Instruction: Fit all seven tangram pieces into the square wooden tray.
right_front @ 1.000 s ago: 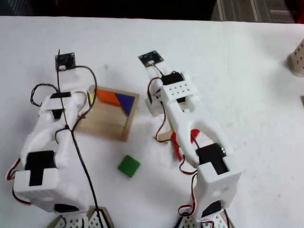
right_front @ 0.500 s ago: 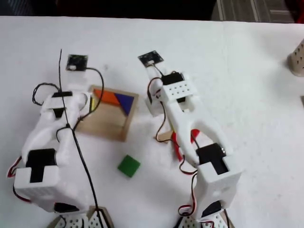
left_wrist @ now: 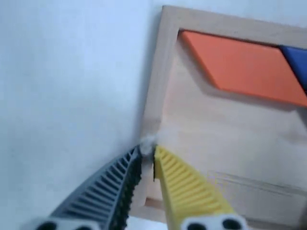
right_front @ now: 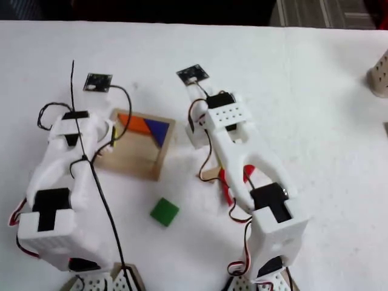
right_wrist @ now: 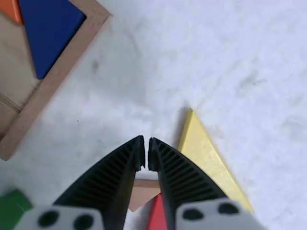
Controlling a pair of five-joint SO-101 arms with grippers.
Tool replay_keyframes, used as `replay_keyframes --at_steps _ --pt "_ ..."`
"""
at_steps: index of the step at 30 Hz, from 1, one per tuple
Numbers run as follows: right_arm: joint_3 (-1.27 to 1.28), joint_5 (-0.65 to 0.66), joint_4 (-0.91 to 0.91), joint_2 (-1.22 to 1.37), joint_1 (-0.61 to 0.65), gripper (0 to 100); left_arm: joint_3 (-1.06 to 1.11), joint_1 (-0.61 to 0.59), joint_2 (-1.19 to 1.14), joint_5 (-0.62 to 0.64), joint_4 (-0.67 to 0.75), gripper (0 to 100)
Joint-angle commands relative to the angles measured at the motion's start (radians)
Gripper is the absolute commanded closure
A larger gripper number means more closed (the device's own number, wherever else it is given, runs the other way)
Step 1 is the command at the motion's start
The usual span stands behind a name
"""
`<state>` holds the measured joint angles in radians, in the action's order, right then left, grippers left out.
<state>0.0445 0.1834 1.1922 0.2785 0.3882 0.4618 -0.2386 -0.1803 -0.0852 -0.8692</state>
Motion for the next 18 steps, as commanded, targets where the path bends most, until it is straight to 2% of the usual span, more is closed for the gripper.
replay_keyframes --at_steps 1,6,13,18 --pt "-0.011 -0.008 -0.01 -0.071 -0.004 97.9 0.084 -0.01 0.062 -0.003 -0.043 93" --pt "-0.012 -0.008 -0.012 -0.067 -0.002 97.9 0.316 0.001 0.239 0.04 0.063 93" --pt "-0.011 -0.008 -0.012 -0.067 -0.002 97.9 0.666 0.14 0.611 0.068 0.13 93" --pt "-0.009 -0.008 -0.01 -0.065 -0.002 97.9 0.752 0.16 0.763 0.069 0.127 92"
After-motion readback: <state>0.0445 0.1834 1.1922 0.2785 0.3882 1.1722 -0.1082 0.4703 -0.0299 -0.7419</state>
